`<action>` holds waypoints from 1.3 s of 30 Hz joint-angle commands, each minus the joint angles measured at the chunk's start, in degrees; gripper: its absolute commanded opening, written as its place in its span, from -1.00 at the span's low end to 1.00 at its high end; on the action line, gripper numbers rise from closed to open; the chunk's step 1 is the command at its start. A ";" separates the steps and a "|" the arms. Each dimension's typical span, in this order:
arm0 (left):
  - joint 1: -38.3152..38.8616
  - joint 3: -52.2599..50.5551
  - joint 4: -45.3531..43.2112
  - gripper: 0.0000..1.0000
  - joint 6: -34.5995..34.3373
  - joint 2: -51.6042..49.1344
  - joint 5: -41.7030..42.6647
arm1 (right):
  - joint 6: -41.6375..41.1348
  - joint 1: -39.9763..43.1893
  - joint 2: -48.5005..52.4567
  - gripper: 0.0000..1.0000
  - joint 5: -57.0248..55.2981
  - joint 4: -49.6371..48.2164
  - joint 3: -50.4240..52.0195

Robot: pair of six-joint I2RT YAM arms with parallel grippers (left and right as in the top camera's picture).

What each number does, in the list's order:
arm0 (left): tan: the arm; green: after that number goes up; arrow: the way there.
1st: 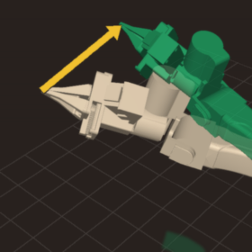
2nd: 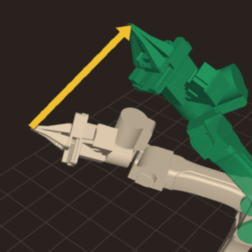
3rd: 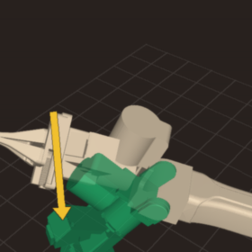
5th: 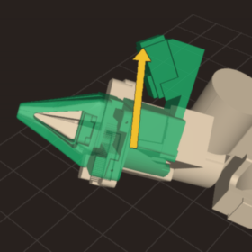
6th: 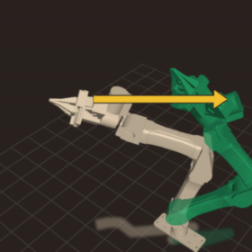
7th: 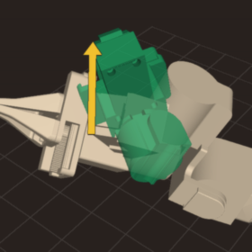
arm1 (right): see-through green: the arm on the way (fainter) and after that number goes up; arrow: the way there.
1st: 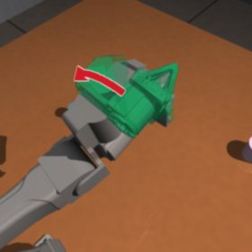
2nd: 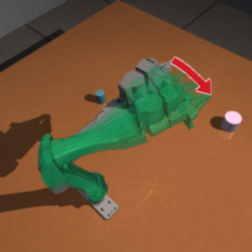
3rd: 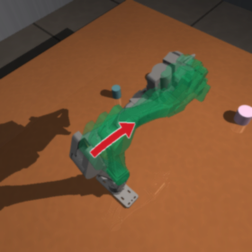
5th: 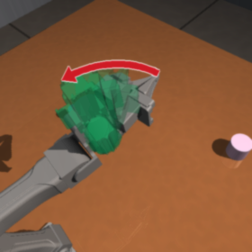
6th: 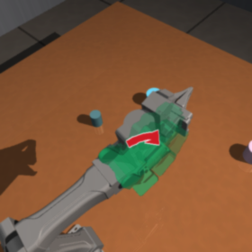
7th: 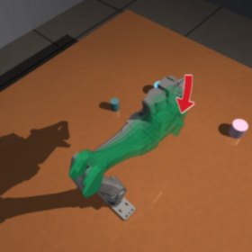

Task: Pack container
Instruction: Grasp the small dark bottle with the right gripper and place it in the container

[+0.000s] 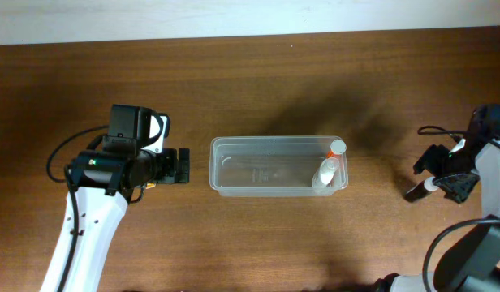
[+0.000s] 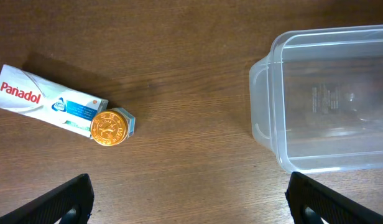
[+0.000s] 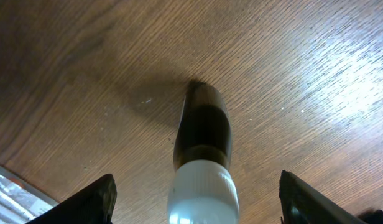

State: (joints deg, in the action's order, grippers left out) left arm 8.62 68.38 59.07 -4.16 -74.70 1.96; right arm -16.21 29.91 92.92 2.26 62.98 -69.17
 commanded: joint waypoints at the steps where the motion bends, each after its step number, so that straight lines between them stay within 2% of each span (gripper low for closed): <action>1: 0.11 1.20 -0.04 0.99 -0.13 -0.26 0.00 | 0.33 0.11 1.46 0.50 0.28 -0.26 0.50; 5: 0.11 1.20 -0.04 0.99 -0.13 -0.26 0.00 | 0.33 0.11 1.68 0.40 0.28 -0.33 0.50; 15: 0.11 1.20 -0.02 0.99 -0.13 -0.26 0.00 | 0.79 0.11 1.68 -0.19 0.33 -0.37 0.50; 28: 0.11 1.20 -0.04 0.99 -0.13 -0.26 0.00 | 2.69 0.04 1.40 -0.64 3.98 0.33 -0.07; 35: 0.11 1.20 -0.04 0.99 -0.11 -0.26 0.00 | 5.55 -3.19 -1.84 -0.70 5.75 7.37 -5.81; 39: 0.11 1.20 -0.04 0.99 -0.11 -0.26 0.00 | 7.91 -9.94 -7.08 -0.70 5.75 14.23 -11.65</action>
State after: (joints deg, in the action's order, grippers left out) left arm 8.62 68.38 59.07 -4.16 -74.70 1.96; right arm -11.03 24.99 92.27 6.52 74.59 -75.35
